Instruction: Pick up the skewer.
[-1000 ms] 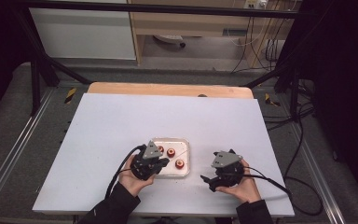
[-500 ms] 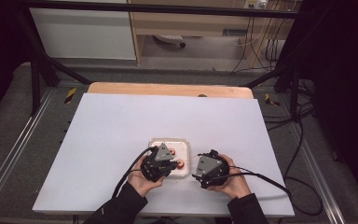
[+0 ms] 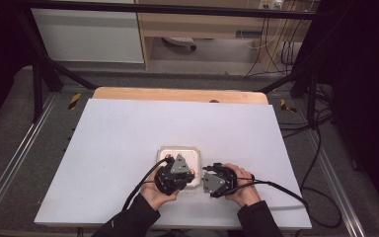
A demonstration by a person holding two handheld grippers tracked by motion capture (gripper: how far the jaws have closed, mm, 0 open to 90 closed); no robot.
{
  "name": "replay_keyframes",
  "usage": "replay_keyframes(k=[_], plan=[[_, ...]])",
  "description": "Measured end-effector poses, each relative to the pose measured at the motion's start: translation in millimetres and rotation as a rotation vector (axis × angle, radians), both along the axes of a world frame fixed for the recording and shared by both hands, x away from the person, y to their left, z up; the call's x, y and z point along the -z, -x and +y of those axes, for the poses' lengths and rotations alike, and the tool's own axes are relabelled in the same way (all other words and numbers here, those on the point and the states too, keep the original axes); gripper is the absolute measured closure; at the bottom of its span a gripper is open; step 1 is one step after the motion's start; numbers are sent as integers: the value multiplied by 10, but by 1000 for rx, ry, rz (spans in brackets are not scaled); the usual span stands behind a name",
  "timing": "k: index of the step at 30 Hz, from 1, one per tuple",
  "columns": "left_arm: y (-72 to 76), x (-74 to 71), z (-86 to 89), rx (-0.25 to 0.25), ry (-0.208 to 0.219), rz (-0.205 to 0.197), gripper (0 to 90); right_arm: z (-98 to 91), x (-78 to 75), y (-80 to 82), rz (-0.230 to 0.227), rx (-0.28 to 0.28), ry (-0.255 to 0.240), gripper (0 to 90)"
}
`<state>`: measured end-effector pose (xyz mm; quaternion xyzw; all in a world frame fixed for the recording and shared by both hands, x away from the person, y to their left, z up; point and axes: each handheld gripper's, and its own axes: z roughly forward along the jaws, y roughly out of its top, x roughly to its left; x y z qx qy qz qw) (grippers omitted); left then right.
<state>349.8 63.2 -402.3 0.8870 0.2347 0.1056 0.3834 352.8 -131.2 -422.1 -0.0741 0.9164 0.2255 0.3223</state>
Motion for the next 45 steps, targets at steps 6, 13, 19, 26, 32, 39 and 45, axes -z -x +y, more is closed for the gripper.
replay_keyframes(k=[6, 13, 19, 26, 32, 39, 45], plan=[[8, 0, 1, 6, -1, -2, 886, 6, 20, -10, -41, -53, 55, 764], [18, 3, -11, 18, 4, 5, 886, 6, 48, 6, -72, -77, 84, 837], [-9, 8, 4, 16, 9, 14, 884, -11, 28, 30, -110, -128, 146, 885], [-53, 10, 30, 9, -15, 34, 814, 39, 17, 38, -145, -151, 204, 887], [-146, -78, 118, -5, -64, 71, 730, 56, 9, 31, -177, -131, 241, 886], [-237, -99, 93, 35, -175, 131, 780, 153, 1, 38, -228, -136, 306, 886], [-238, -52, 50, 60, -213, 140, 820, 205, 4, 40, -257, -155, 345, 883]])
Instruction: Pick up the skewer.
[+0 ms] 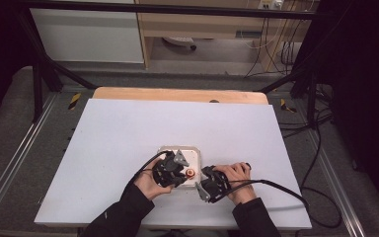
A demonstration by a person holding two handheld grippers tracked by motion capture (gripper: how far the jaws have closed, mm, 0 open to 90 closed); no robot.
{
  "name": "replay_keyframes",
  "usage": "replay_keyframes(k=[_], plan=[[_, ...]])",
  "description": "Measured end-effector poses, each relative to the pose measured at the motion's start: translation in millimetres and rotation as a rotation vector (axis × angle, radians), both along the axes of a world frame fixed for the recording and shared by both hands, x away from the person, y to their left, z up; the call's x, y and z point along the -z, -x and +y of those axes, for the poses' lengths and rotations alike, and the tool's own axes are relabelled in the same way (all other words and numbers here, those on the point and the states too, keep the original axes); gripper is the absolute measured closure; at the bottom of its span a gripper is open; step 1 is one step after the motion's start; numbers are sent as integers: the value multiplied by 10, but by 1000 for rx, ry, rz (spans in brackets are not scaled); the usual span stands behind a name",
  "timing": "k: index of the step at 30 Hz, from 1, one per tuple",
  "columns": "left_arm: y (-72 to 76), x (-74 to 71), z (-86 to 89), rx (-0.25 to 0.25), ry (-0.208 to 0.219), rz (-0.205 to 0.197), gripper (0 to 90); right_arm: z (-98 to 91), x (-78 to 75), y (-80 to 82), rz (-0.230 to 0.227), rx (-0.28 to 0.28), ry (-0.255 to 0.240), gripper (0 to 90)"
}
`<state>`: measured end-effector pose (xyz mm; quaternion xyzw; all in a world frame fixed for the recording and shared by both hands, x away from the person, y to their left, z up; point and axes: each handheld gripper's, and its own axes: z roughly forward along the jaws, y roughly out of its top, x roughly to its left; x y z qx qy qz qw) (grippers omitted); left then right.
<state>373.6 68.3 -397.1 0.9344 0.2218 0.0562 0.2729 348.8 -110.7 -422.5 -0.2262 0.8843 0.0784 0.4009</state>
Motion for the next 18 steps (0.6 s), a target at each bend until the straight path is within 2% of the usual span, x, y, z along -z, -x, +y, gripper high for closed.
replay_keyframes(k=[4, 9, 11, 14, 16, 17, 18], plan=[[13, -10, 3, 19, 14, 6, 783, 3, 10, 3, -9, -3, 9, 885], [16, 11, -29, 30, -9, 4, 776, 1, -30, 18, -21, -22, -3, 885], [0, 35, -56, 29, -18, 17, 803, 4, -36, 32, -21, -11, 0, 885], [-25, 69, -92, 28, -34, 28, 846, 16, -31, 33, -26, -31, 3, 885], [-29, 81, -111, 32, -36, 35, 857, 15, -22, 41, -22, -24, 8, 885], [-27, 87, -121, 33, -38, 37, 864, 15, -10, 47, -22, -27, 30, 885], [-27, 89, -126, 34, -41, 35, 864, 15, -10, 47, -22, -27, 30, 885]])
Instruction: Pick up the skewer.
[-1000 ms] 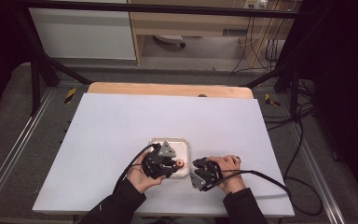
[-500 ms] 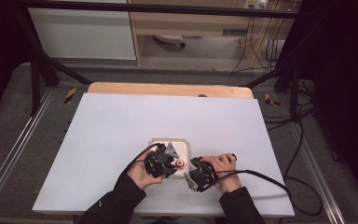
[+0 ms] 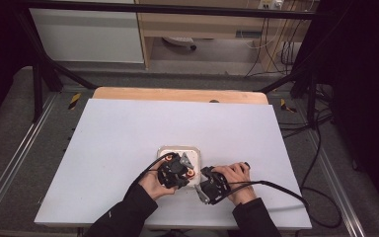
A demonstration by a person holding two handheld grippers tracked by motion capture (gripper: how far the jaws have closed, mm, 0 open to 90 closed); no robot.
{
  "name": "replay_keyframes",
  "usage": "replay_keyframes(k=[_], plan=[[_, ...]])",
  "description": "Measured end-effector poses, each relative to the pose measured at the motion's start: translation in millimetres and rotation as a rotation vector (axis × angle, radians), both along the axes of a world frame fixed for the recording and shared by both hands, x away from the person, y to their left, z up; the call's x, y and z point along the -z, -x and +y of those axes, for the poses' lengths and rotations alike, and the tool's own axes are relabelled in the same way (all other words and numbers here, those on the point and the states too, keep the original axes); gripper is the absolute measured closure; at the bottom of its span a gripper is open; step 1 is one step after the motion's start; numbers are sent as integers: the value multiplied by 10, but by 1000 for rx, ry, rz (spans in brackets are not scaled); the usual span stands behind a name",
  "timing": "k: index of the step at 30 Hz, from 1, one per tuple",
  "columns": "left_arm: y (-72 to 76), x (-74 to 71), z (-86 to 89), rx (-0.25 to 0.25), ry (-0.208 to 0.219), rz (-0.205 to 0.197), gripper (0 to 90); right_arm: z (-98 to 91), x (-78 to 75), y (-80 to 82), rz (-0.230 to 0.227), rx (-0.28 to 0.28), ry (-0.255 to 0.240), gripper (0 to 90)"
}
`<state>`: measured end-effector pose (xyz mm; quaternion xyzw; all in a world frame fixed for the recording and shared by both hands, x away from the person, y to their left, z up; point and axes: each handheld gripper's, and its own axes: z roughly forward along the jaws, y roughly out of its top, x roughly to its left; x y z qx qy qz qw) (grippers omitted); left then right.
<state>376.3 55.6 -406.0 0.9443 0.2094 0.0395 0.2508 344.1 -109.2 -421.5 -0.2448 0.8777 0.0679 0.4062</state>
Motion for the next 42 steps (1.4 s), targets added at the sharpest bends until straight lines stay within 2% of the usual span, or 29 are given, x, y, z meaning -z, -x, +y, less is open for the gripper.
replay_keyframes(k=[1, 8, 15, 19, 20, 21, 22, 23, 24, 25, 28, 29, 30, 31, 32, 33, 34, 35, 36, 37, 38, 39, 40, 41, 42], plan=[[2, 1, -6, 1, -2, 0, 863, 6, 3, -5, -5, -16, 10, 884], [14, -4, -21, -11, -7, -4, 878, 11, 9, 2, -6, -28, 24, 884], [30, 14, -6, -28, 0, -11, 886, 4, -13, 5, -4, -10, -19, 850], [41, 16, 65, -50, 15, -31, 886, -50, -97, -24, 43, 83, -142, 685], [46, 15, 91, -53, 20, -36, 887, -69, -113, -29, 64, 127, -187, 641], [52, 15, 120, -57, 27, -43, 887, -69, -113, -29, 64, 127, -187, 641], [59, 11, 151, -64, 33, -46, 887, -93, -132, -40, 81, 166, -232, 600], [65, 8, 183, -68, 40, -51, 887, -159, -165, -67, 110, 232, -315, 536], [72, 5, 215, -74, 46, -57, 886, -196, -178, -81, 130, 266, -356, 507], [80, 1, 247, -81, 55, -59, 886, -196, -178, -81, 130, 266, -356, 507], [100, -3, 337, -95, 68, -71, 886, -309, -190, -127, 194, 368, -473, 428], [109, 0, 363, -102, 78, -76, 886, -384, -169, -150, 248, 452, -552, 377], [119, 3, 390, -112, 89, -81, 886, -384, -169, -150, 248, 452, -552, 377], [129, 6, 418, -119, 98, -86, 886, -421, -154, -163, 275, 484, -589, 360], [140, 10, 447, -126, 107, -94, 886, -498, -121, -186, 326, 546, -653, 327], [150, 11, 482, -127, 112, -99, 886, -498, -121, -186, 326, 546, -653, 327], [163, 18, 513, -138, 120, -104, 886, -533, -102, -198, 350, 577, -684, 305], [175, 26, 548, -145, 127, -112, 886, -597, -65, -219, 403, 637, -733, 274], [187, 35, 583, -156, 136, -119, 886, -597, -65, -219, 403, 637, -733, 274], [200, 42, 621, -166, 145, -124, 886, -622, -48, -228, 427, 660, -749, 256], [212, 51, 661, -176, 157, -129, 886, -658, -17, -231, 476, 708, -784, 228], [223, 59, 698, -188, 174, -130, 886, -658, -17, -231, 476, 708, -784, 228], [232, 65, 738, -197, 185, -136, 886, -682, -2, -238, 527, 742, -814, 198], [243, 71, 775, -209, 195, -142, 886, -682, -2, -238, 527, 742, -814, 198], [256, 76, 825, -220, 204, -149, 886, -691, 1, -244, 554, 761, -830, 182]])
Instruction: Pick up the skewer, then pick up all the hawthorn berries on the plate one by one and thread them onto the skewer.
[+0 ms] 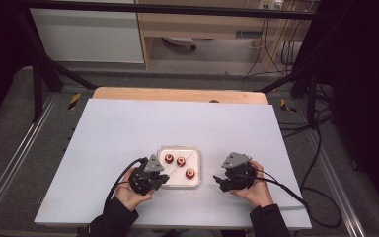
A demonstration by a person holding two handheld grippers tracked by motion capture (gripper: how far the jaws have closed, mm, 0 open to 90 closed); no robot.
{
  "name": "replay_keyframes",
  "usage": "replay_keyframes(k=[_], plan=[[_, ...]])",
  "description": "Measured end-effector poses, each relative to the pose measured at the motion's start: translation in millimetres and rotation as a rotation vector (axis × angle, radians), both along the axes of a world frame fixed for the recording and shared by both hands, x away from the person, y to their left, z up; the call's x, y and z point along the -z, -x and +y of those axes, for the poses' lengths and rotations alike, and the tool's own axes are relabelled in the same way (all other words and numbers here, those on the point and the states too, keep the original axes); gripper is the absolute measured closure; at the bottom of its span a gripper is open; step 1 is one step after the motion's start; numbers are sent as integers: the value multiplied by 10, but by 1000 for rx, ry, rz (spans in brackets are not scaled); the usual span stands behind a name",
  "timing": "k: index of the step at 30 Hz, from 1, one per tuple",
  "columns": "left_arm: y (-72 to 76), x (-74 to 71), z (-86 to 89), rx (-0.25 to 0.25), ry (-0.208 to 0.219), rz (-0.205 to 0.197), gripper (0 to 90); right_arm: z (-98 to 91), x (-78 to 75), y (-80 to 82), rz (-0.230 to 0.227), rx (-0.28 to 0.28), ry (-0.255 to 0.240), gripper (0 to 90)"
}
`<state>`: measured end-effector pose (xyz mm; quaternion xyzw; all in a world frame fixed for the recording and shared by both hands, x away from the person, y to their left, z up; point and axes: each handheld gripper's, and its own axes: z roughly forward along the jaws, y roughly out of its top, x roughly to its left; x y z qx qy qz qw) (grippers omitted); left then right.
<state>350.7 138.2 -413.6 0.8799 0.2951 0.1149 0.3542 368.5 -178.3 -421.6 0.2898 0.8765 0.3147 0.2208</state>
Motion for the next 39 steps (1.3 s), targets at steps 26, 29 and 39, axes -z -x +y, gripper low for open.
replay_keyframes(k=[26, 29, 39], plan=[[128, 201, 615, -127, 123, -58, 885, 460, -151, -190, 251, 27, -191, 39], [127, 211, 629, -129, 128, -54, 884, 539, -184, -213, 266, 29, -186, 41], [132, 229, 643, -130, 136, -53, 884, 737, -214, -325, 326, 30, -176, 91]])
